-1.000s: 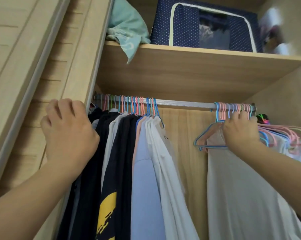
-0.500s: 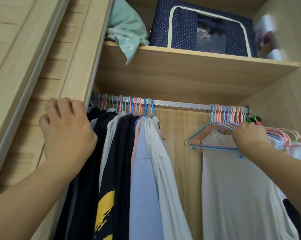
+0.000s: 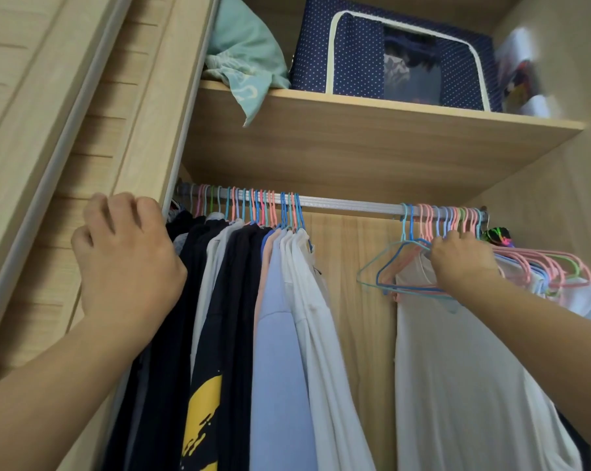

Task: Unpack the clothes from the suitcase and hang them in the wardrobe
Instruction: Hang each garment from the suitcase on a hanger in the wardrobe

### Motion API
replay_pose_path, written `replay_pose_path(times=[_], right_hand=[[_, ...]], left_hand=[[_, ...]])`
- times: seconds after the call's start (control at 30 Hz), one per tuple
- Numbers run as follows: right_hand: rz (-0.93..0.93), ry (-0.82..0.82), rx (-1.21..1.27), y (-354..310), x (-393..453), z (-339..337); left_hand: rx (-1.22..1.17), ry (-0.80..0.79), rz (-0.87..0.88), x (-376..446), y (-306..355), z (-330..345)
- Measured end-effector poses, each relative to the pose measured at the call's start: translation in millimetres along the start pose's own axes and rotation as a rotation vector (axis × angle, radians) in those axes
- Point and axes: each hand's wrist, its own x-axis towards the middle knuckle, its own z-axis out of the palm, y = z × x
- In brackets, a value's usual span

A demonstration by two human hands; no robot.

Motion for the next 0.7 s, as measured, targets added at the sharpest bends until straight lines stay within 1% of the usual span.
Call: replay_pose_path(times=[0.13,0.23,0.33,0.43,0.47,0.53,0.63,0.7], right_hand=[[0.002,-0.013,-0.106,8,2,14],[0.019,-0.018,-0.076,12,3,16],[0.038,-0.09,0.099,9,4,14],[0.069,-0.22,0.431,0,9,10],[0.082,-0.224,0.543,-4,11,9],[0.111,-0.181,0.685,-13,15,3],[0.155,-0.101,0.722,-23,18,-5],[0.157,-0.116,0.72,-27,19,-6]], left_hand=[[0.014,0.007,0.0,0,0,1],[0.028,0.009,-0.001,-1,0,1],[0.027,0.006,-0.006,-1,0,0],[0.026,0.0,-0.007,0,0,1],[0.027,0.001,-0.008,0,1,1],[0.026,0.007,-0.013,0,0,1],[0.008,-0.01,-0.018,-1,0,0],[0.015,-0.031,-0.02,-1,1,-2]])
